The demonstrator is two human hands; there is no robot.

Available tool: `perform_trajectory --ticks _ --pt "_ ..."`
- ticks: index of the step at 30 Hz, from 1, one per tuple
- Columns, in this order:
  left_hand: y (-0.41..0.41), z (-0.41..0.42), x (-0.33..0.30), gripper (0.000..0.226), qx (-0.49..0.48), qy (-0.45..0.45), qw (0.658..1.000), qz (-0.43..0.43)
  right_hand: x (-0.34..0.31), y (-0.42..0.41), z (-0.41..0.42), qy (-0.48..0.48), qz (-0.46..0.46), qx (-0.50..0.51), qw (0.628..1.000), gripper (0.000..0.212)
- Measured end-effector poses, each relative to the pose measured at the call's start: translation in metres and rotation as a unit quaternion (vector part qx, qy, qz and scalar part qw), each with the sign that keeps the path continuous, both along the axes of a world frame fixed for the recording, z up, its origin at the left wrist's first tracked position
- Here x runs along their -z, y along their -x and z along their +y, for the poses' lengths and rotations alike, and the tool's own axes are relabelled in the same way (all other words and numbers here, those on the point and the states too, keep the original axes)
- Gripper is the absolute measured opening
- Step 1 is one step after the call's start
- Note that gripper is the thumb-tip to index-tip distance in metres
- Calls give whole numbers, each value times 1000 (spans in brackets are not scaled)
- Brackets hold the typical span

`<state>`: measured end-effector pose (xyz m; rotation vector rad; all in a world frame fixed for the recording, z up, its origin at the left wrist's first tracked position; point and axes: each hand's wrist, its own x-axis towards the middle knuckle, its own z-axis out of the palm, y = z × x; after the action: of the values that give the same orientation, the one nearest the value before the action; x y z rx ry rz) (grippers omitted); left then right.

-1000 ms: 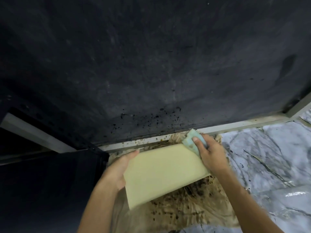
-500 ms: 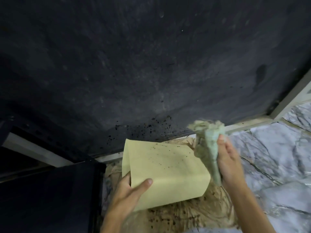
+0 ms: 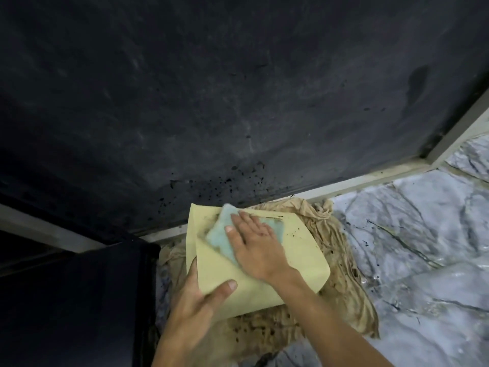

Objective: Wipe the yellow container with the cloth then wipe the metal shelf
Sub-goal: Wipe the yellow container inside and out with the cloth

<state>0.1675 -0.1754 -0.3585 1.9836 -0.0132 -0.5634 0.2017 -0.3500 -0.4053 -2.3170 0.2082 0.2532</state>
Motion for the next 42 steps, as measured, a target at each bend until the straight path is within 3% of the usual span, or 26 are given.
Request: perform_trajectory --ticks 6,12,16,19,23,25,30,33,38,42 --pt "5 0 6 68 13 3 999 46 44 12 -59 55 132 130 981 64" --pt "1 -6 4 86 35 -1 999 22 -12 -6 21 0 -12 -30 999 54" --pt "3 -6 1 79 22 17 999 24 -15 -9 21 -13 -39 -54 998 55" --pt "7 1 7 61 -17 19 999 48 24 7 -26 40 17 13 999 59" --pt "9 3 6 63 3 8 999 45 56 6 -79 40 123 166 978 64" --pt "8 0 2 65 14 5 999 45 53 8 -67 48 139 187 971 64" --pt "4 -7 -1 78 37 10 999 11 -11 8 31 14 1 18 1000 58" --pt "6 -8 -2 77 37 7 999 -4 -21 -3 41 -14 -27 -38 999 56" --pt "11 -4 3 55 -25 46 996 76 45 15 -44 64 60 90 992 64" --pt "12 -1 6 62 -27 50 993 106 72 36 -76 18 85 196 977 66"
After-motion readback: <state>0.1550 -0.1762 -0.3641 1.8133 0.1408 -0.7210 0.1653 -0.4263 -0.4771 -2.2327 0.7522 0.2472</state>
